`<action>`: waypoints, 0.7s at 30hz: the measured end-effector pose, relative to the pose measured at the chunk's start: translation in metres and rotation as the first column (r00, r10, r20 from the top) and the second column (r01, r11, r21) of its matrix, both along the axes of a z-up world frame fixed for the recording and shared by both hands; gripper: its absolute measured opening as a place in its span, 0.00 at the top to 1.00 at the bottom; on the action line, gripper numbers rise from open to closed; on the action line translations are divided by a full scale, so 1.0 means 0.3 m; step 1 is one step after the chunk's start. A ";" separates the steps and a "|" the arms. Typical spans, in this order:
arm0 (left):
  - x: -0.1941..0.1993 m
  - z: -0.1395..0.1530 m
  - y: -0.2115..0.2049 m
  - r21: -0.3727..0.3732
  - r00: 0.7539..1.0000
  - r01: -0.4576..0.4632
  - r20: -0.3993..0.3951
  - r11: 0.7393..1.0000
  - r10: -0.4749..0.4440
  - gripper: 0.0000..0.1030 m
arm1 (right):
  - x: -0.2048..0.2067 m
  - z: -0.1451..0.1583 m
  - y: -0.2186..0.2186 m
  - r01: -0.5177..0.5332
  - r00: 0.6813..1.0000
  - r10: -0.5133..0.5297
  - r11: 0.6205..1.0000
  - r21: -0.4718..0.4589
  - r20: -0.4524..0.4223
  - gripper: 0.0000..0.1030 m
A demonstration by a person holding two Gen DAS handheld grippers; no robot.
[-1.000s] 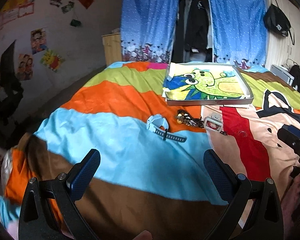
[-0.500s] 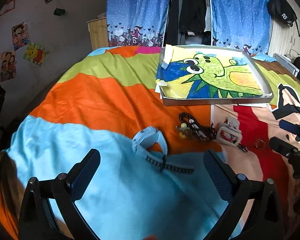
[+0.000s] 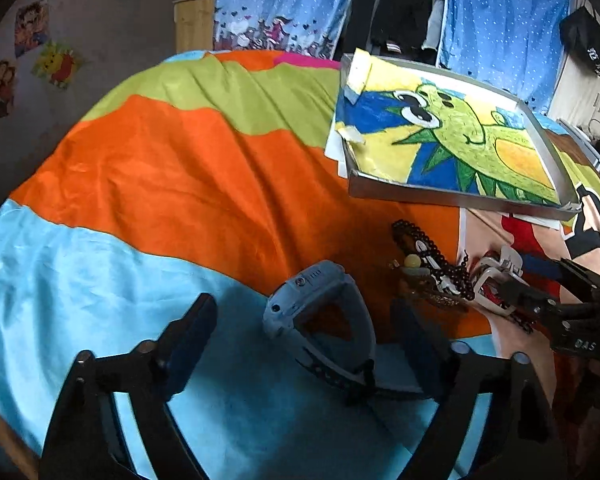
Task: Organize jewelry
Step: 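Grasp the light blue watch with the left tool while the right tool grasps the white claw clip, then carry the watch with the left tool into the silver tray while the right tool carries the clip there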
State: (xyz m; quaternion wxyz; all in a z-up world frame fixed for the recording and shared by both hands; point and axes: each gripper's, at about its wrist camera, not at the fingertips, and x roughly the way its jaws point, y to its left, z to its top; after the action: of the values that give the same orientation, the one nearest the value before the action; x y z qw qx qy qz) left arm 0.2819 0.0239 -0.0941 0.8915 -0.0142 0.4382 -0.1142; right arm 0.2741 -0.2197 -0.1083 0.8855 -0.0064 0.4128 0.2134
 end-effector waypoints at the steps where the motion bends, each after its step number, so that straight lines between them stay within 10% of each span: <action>1: 0.006 -0.008 0.000 0.000 1.000 0.007 -0.009 1.000 -0.007 0.28 | 0.005 -0.009 -0.002 -0.003 1.000 0.003 1.000 -0.001 -0.006 0.30; 21: 0.005 -0.013 -0.008 -0.015 1.000 0.006 -0.015 1.000 -0.007 0.80 | 0.021 -0.029 0.018 -0.030 1.000 0.030 0.999 0.016 0.007 0.65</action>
State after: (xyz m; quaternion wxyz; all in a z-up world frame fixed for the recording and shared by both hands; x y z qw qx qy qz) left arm 0.2833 0.0213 -0.0981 0.8877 -0.0202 0.4440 -0.1202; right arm 0.2803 -0.2142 -0.1169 0.8834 -0.0062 0.4081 0.2302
